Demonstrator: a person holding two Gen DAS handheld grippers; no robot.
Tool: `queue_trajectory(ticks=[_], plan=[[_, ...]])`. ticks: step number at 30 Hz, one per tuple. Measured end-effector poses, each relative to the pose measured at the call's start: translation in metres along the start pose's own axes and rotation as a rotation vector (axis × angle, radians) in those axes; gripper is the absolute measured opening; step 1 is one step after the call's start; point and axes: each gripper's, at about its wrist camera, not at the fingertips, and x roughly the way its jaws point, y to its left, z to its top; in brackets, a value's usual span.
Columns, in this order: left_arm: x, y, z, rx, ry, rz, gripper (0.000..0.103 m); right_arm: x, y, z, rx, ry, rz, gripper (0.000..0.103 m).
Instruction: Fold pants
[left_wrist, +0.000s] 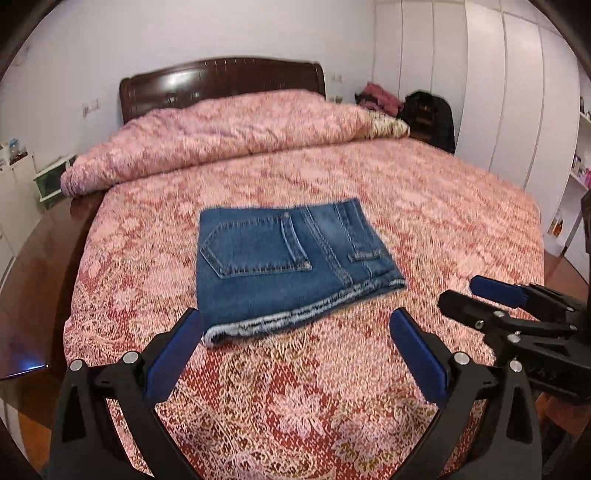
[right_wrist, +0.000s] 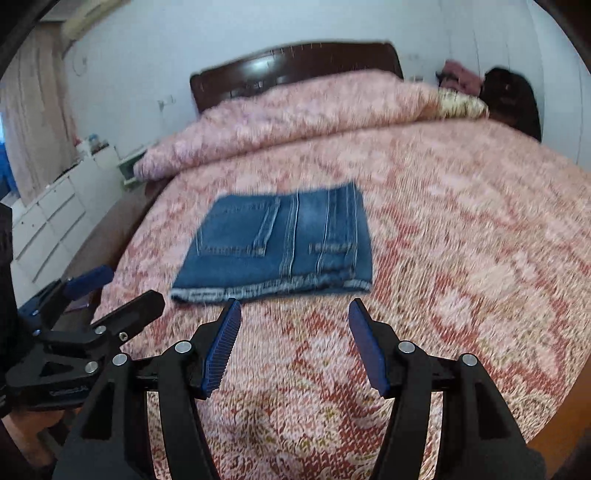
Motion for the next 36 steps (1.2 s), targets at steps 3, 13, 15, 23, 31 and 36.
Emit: queue_trajectory(ticks=[3,13,15,23,31,36], plan=[[-0.008,0.004,-0.001,-0.006,-0.083,0.008,0.101,-0.009,0.002,0.004,-0.016,-0.065,-0.008,0.060],[-0.028,0.006,-0.003,0.022,-0.282,0.026,0.101,-0.023,0.010,0.004,-0.047,-0.161,-0.027,0.060],[-0.030,0.006,-0.005,0.026,-0.304,0.016,0.101,-0.025,0.009,0.003,-0.054,-0.177,-0.031,0.060],[-0.025,0.010,-0.012,0.003,-0.307,0.018,0.101,-0.030,0.009,-0.007,-0.093,-0.198,-0.056,0.067],[-0.023,0.003,-0.021,0.023,-0.293,0.001,0.101,-0.031,0.014,-0.014,-0.104,-0.181,-0.041,0.067],[-0.027,-0.001,-0.019,0.017,-0.309,-0.033,0.101,-0.039,0.018,-0.016,-0.114,-0.183,-0.040,0.067]])
